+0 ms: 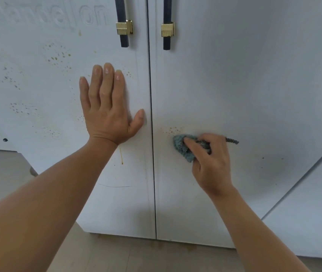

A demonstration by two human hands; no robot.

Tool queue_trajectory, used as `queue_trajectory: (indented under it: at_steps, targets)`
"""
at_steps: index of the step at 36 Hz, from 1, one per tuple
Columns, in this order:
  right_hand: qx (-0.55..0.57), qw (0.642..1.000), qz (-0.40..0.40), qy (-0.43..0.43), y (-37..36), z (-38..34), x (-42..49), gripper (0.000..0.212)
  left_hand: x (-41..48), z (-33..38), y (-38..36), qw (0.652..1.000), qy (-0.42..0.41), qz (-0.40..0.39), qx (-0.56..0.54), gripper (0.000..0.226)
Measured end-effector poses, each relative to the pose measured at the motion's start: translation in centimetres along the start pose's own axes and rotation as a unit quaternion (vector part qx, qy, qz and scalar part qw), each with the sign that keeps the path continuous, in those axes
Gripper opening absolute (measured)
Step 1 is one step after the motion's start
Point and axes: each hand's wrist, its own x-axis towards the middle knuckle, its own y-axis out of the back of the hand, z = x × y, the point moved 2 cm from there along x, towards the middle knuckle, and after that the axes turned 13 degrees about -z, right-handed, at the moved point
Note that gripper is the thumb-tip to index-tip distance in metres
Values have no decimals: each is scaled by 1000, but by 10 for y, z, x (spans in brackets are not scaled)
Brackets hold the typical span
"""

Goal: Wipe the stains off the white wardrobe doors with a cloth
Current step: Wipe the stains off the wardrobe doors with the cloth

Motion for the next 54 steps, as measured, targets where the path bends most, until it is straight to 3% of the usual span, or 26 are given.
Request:
queue_trajectory:
  at_steps: [2, 6, 8, 11, 15, 17, 24, 26, 31, 33, 39, 41, 47, 54]
  targets:
    - [12, 999, 31, -22, 8, 7, 2, 30, 0, 0, 0, 1000, 2, 2, 1, 85]
    - [30, 973, 187, -129, 24, 18, 27, 30, 0, 1, 0, 1000, 1, 5, 5, 85]
    - [35, 966, 212, -145, 23, 13, 37, 31, 0, 1, 0, 1000, 0, 5, 3, 85]
    - [27, 979, 171, -108, 8, -4, 32, 25, 0, 0, 0, 1000, 0, 3, 1, 85]
    - [-18, 1000, 19, 10, -17, -12, 3, 25, -1, 0, 0, 1000, 1, 4, 1, 85]
    - [-28, 999, -16, 42, -17, -7, -7, 24, 0, 0, 0, 1000, 2, 6, 1, 85]
    - [10, 980, 166, -107, 2, -2, 28, 31, 0, 1, 0, 1000, 4, 8, -1, 85]
    - [5, 984, 150, -92, -5, -11, 29, 27, 0, 1, 0, 1000, 4, 8, -3, 85]
    - [-55, 998, -11, 39, -28, -15, 5, 23, 0, 1, 1, 1000, 5, 14, 1, 85]
    - [-59, 996, -32, 62, -25, -13, 5, 24, 0, 1, 0, 1000, 7, 15, 4, 85]
    - [-21, 997, 75, 1, -1, -20, 44, 21, -1, 2, 2, 1000, 14, 19, 4, 84]
    - [-35, 997, 72, 4, -6, -24, 45, 20, 0, 2, 3, 1000, 14, 20, 1, 84]
    - [-92, 991, -49, 84, -25, -26, 16, 20, -1, 1, 1, 1000, 14, 17, -1, 84]
    - [-73, 994, 43, 63, -12, -36, 60, 17, 0, 2, 4, 1000, 20, 16, -3, 85]
